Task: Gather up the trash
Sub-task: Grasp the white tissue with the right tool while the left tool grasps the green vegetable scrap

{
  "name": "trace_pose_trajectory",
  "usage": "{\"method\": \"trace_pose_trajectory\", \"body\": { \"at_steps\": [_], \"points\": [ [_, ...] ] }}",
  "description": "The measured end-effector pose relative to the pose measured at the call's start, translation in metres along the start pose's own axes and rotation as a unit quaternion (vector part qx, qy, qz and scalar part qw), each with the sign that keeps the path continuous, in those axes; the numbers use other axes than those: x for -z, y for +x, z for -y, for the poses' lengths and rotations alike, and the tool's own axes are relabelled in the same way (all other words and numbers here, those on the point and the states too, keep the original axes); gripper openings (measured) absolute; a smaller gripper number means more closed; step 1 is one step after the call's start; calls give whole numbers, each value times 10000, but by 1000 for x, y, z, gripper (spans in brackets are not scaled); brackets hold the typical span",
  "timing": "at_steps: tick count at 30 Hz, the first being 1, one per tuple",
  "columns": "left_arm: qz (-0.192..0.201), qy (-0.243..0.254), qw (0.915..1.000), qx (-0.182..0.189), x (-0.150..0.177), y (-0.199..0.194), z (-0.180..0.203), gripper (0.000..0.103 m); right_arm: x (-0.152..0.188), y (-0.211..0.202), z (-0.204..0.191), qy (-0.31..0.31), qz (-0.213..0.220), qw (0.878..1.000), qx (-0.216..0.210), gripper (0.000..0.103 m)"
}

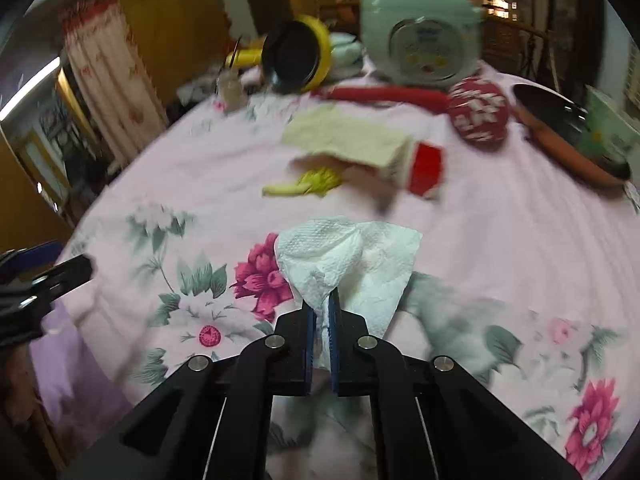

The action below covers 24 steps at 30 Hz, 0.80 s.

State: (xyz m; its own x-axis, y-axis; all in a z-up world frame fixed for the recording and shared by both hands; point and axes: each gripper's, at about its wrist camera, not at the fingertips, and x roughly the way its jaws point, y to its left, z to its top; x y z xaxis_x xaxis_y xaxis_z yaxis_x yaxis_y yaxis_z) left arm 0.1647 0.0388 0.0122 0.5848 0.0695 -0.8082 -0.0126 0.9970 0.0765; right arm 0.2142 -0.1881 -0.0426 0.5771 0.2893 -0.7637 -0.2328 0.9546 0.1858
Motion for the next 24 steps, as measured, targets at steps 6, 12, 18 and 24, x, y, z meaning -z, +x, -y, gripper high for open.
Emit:
{"method": "trace_pose_trajectory", "body": {
  "at_steps": [6, 12, 18, 24],
  "points": [
    [-71, 991, 9949, -177, -37, 53, 66, 88, 14, -31, 52, 729, 429, 9964, -59, 8],
    [-137, 1326, 9907, -268, -62, 88, 96, 87, 20, -20, 74, 1011, 337, 9938, -302, 8],
    [-308, 1536, 9876, 139, -77, 113, 114, 77, 18, -29, 79, 1109, 395, 9916, -531, 10],
    [-609, 1467, 9856, 578, -87, 141, 125, 61, 18, -31, 80, 1145, 397, 9905, -657, 10]
  ]
}}
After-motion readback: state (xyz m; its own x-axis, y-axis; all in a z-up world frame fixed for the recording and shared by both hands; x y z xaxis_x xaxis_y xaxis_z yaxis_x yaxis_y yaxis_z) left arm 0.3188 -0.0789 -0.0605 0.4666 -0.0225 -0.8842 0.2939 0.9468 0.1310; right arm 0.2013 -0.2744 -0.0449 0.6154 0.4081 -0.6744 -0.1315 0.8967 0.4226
